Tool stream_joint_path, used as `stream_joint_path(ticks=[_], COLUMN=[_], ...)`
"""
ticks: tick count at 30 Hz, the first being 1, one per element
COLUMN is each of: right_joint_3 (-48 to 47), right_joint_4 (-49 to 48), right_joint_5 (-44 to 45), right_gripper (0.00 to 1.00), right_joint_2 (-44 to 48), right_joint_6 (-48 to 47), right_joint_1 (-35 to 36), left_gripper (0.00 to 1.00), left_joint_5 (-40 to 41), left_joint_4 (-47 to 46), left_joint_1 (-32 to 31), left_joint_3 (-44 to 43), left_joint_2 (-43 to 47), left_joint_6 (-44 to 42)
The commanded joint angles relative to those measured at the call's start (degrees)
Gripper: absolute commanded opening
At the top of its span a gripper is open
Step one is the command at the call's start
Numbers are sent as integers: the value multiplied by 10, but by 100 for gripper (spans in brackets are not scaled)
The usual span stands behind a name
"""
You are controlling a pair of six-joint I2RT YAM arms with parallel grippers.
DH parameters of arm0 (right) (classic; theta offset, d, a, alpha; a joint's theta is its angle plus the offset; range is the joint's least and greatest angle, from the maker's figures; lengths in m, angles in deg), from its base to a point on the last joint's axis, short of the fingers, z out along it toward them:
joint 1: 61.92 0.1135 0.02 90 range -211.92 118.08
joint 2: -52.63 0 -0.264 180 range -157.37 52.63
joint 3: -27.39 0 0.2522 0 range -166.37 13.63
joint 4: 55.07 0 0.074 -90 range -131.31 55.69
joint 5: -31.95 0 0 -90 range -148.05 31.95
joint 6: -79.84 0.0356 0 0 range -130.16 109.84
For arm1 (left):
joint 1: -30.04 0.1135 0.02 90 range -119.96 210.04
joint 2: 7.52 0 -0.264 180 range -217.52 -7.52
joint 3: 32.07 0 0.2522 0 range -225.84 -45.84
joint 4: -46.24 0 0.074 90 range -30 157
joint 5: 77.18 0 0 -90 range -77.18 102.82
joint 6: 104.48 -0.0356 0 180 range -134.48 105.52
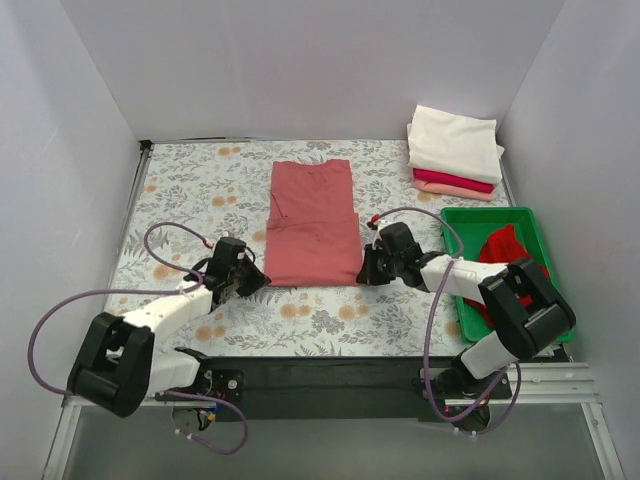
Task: Fold and stack the t-shirts
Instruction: Fold the tshirt
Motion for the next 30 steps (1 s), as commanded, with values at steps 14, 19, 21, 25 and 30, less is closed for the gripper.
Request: stream_joint_path(ticks=[14, 19, 21, 25, 30], right_joint_3=[69, 43, 24, -8, -47], right_joint_4=[186, 222, 237, 254, 279], right_joint_5=[28, 50, 57, 8, -122], right_gripper=[1, 1, 1, 1, 1], right_joint_2=[232, 270, 288, 305, 299], right_joint_6=[86, 85, 73, 79, 74], right_joint_1=[188, 195, 194, 195, 195], left_gripper=[0, 0, 0, 0, 0], left_joint_5=[38, 50, 60, 105, 108], left_joint_4=[249, 255, 250, 292, 338], left_joint_1=[-95, -95, -95, -95, -94], left_joint_3=[71, 27, 7, -65, -125], left_joint_2=[365, 384, 377, 368, 383], left_joint_6=[114, 101, 90, 97, 89])
